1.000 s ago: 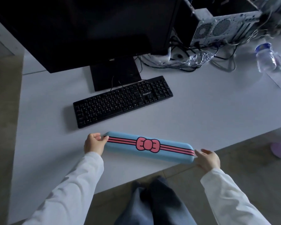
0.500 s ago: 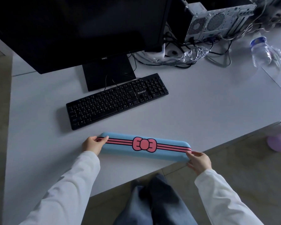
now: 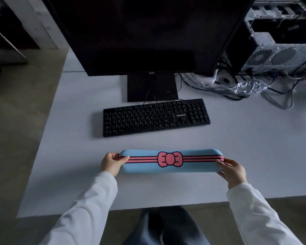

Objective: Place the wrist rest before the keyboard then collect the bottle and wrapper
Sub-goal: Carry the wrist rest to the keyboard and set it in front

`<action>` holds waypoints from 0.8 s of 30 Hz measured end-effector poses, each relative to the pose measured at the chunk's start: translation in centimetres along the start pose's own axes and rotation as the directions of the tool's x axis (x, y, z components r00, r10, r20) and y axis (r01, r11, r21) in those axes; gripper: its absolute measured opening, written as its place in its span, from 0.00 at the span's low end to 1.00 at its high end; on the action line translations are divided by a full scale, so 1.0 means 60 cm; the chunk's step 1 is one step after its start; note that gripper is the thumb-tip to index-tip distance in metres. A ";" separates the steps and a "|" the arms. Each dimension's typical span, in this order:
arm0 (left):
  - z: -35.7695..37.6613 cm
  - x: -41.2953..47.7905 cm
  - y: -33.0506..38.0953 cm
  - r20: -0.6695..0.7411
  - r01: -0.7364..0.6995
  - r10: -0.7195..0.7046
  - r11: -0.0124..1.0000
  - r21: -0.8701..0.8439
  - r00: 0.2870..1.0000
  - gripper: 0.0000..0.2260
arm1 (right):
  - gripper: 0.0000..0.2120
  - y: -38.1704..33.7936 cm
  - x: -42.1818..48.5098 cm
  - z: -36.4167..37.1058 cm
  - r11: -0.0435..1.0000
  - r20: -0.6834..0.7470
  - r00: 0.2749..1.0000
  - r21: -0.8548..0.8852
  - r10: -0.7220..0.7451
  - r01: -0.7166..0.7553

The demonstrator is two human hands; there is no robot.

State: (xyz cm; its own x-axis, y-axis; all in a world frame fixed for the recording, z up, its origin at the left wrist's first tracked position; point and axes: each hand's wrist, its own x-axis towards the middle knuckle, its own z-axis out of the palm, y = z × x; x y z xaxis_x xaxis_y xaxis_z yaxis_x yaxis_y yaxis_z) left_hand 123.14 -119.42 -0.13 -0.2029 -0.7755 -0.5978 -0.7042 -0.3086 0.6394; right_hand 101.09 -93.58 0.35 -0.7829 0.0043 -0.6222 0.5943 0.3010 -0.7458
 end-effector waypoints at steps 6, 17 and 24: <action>0.005 0.005 0.008 -0.097 0.024 -0.030 0.998 -0.063 0.995 0.20 | 0.17 -0.044 0.046 0.035 0.993 0.094 0.995 -0.106 -0.039 0.049; 0.019 0.022 0.029 -0.191 0.041 -0.049 0.998 -0.049 0.980 0.19 | 0.17 -0.059 0.081 0.067 0.982 0.122 0.992 -0.183 -0.022 0.044; 0.024 0.033 0.020 -0.178 0.069 -0.073 0.997 -0.032 0.981 0.19 | 0.18 -0.050 0.093 0.069 0.982 0.123 0.992 -0.185 -0.013 0.036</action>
State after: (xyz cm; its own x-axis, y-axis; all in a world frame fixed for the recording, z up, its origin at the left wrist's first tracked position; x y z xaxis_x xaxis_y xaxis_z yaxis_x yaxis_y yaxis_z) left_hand 120.93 -120.54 -1.22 -0.0264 -0.8364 -0.5476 -0.6947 -0.3785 0.6117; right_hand 95.71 -98.41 -1.87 -0.7619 -0.1171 -0.6370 0.5216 0.4721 -0.7107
